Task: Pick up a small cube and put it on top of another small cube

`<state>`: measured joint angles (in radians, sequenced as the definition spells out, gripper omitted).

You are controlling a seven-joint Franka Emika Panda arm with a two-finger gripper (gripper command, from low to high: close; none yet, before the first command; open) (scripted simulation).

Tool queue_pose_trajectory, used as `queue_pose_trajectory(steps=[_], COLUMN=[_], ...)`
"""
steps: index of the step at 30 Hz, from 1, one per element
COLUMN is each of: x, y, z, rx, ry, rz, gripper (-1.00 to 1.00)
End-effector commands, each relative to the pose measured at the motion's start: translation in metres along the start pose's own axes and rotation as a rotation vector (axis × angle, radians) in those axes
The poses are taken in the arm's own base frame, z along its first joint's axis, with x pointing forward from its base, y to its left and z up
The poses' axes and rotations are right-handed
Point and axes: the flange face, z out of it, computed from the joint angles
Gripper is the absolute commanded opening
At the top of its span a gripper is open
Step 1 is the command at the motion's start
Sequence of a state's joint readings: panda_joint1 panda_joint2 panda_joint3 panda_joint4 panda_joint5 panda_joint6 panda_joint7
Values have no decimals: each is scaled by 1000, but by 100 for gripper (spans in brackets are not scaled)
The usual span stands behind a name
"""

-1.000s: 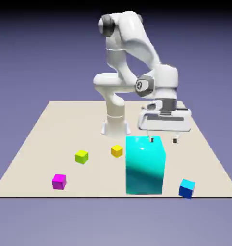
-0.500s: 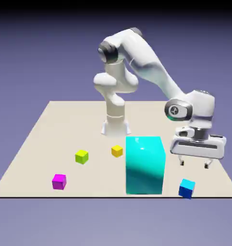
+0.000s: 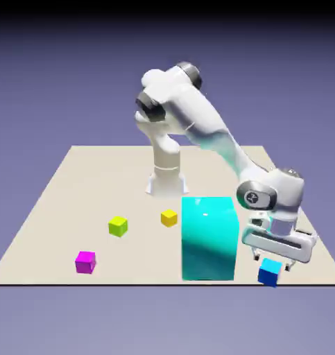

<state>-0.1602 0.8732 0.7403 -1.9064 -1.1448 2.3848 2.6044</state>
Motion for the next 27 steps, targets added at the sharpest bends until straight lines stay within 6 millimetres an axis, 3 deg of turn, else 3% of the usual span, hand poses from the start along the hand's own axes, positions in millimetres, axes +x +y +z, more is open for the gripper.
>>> queue_pose_trajectory(steps=[1, 5, 6, 8, 16, 17, 19, 22, 24, 27], x=[0, 7, 18, 11, 56, 80, 146, 247, 313, 404], y=[0, -4, -12, -23, -60, -61, -56, -36, -13, 36], z=[0, -71, -79, -102, -158, -154, -137, -117, -109, -99], rx=[0, 2, 13, 50, 175, 172, 144, 108, 89, 51], ry=[0, 6, 18, -32, -136, -128, -94, -49, -21, 18], rz=[0, -2, -19, -76, -204, -187, -115, 7, 96, 249], gripper=[-100, -100, -100, -100, -100, -100, -100, -100, -100, -100])
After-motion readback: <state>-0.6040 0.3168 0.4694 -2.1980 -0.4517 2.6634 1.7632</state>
